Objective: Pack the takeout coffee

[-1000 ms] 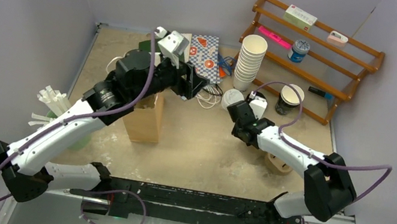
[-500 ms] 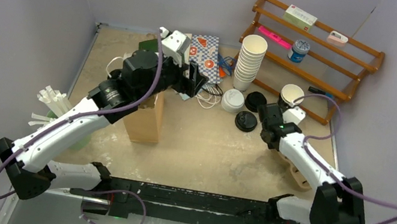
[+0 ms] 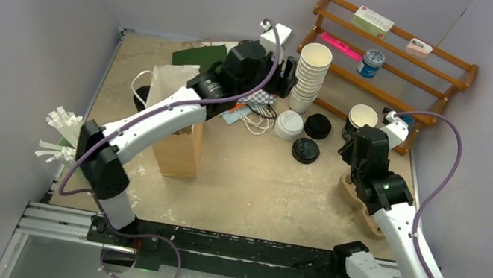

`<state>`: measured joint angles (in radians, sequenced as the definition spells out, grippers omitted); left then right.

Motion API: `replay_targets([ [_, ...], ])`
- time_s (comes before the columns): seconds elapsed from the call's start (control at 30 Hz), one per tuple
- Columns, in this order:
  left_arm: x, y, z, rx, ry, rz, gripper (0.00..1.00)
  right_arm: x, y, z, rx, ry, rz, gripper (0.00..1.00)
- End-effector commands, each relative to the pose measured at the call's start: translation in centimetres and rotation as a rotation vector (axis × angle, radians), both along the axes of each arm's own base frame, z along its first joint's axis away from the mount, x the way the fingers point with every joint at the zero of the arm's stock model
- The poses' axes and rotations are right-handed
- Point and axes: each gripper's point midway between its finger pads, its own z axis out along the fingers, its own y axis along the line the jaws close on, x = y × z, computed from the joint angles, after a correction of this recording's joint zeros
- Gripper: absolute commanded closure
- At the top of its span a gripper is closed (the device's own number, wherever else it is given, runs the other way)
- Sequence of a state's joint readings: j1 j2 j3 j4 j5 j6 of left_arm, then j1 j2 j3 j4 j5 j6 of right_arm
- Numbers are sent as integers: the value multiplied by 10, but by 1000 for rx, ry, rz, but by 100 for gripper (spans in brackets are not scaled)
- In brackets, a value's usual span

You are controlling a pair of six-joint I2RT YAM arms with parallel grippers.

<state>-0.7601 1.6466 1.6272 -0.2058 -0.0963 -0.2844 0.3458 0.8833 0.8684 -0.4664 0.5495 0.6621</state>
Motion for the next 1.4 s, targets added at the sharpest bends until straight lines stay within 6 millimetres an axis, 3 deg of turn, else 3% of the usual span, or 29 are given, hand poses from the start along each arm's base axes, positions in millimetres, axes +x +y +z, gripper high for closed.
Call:
replay_targets([
  [0.0, 36, -14, 46, -81, -93, 74, 35, 5, 11, 31, -8, -40, 91, 63],
  [0.13, 71, -25, 42, -92, -89, 176, 35, 5, 12, 44, 9, -87, 96, 63],
  [0.23, 95, -22, 37, -79, -81, 296, 36, 3, 10, 49, 16, -116, 90, 63],
  [0.4, 120, -22, 24, -52, -99, 392, 40, 2, 8, 57, 21, -143, 78, 64],
  [0.67, 134, -34, 13, -62, -117, 365, 48, 7, 11, 58, 19, -137, 89, 65],
  [0.87, 140, -38, 7, -71, -108, 338, 65, 10, 13, 55, 22, -134, 93, 65],
  [1.0, 140, -38, 9, -76, -109, 336, 82, 11, 14, 54, 22, -129, 97, 66],
  [1.07, 139, -37, 10, -76, -112, 335, 81, 11, 15, 53, 23, -126, 101, 66],
  [1.17, 140, -36, 7, -71, -105, 343, 68, 10, 15, 53, 26, -127, 105, 66],
  [1.37, 142, -45, -2, -105, -73, 311, 65, 10, 16, 53, 28, -127, 109, 66],
])
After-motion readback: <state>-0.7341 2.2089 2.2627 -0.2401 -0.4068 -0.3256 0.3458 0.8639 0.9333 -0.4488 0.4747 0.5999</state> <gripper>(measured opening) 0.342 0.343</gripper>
